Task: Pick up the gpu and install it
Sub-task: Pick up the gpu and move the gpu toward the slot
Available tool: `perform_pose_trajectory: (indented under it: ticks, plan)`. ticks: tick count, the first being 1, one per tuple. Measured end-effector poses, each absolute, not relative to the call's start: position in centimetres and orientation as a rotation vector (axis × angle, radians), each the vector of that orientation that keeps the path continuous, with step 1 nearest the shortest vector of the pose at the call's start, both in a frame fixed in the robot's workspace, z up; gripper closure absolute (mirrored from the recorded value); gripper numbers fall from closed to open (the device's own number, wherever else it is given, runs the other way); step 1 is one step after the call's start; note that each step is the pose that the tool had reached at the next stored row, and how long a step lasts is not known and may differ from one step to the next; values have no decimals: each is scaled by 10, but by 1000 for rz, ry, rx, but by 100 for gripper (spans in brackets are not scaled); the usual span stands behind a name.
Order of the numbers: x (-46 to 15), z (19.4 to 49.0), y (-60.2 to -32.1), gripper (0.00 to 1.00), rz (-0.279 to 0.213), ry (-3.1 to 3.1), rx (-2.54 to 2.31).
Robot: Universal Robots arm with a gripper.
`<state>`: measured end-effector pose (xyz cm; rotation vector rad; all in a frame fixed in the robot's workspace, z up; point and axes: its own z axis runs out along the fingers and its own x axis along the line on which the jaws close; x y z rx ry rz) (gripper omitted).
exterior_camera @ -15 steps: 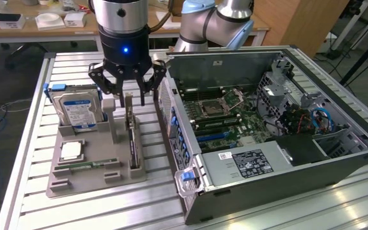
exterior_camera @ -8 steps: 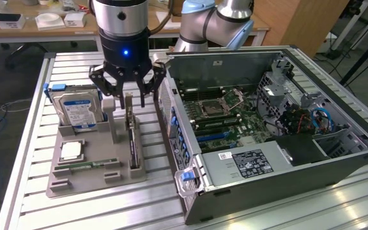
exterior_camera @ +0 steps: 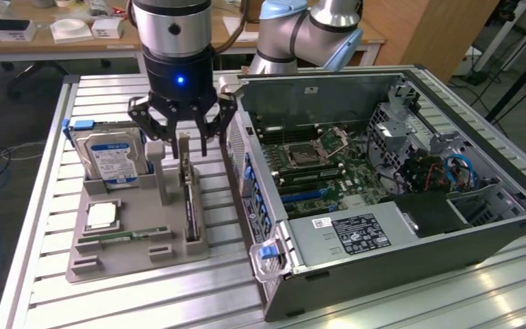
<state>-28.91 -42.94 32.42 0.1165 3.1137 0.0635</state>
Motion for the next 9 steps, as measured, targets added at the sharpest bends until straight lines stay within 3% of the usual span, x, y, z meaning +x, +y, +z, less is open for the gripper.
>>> perform_pose_trajectory:
  ticks: [9]
  plan:
    - [-289,322,-429,53,63,3114,116]
